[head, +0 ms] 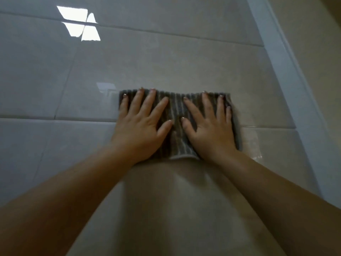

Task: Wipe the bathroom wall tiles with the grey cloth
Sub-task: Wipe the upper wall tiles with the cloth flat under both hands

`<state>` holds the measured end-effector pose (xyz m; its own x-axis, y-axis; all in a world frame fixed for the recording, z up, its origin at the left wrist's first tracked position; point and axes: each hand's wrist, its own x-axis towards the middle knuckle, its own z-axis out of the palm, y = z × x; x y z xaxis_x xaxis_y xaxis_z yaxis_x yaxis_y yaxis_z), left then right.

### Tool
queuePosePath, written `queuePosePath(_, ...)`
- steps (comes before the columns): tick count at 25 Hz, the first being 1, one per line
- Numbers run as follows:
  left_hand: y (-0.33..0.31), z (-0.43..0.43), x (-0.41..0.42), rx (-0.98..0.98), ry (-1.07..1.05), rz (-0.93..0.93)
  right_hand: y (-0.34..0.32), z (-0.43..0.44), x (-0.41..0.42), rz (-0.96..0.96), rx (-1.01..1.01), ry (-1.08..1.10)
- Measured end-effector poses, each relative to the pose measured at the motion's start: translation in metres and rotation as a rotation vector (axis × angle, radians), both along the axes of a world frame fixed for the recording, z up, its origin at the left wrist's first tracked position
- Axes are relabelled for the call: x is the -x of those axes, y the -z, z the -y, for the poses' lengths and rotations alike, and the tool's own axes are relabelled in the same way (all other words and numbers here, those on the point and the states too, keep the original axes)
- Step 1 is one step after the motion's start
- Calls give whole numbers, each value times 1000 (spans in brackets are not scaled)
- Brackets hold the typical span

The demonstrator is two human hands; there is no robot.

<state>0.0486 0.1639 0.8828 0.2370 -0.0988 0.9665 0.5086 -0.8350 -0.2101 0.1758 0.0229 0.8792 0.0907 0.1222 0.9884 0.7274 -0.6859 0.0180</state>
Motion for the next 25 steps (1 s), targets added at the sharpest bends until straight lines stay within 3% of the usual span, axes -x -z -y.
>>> queuePosePath(6, 79, -4, -3, -226, -17, -131, 99, 10, -13, 154, -10, -35)
queuePosePath(9, 68, -5, 1, -168, -54, -117, 75, 3, -8, 239, 123, -35)
queuePosePath(13, 9, 41, -36, 14, -2, -29, 10, 36, -31, 46, 33, 0)
queuePosePath(17, 41, 70, -68, -106, 32, -113, 54, 67, -59, -7, -83, -3)
queuePosePath(21, 94, 55, -67, -248, 45, -142, 118, 61, -59, 137, 32, 8)
queuePosePath(25, 43, 79, -77, -156, 27, -102, 52, 85, -75, 57, 40, 15)
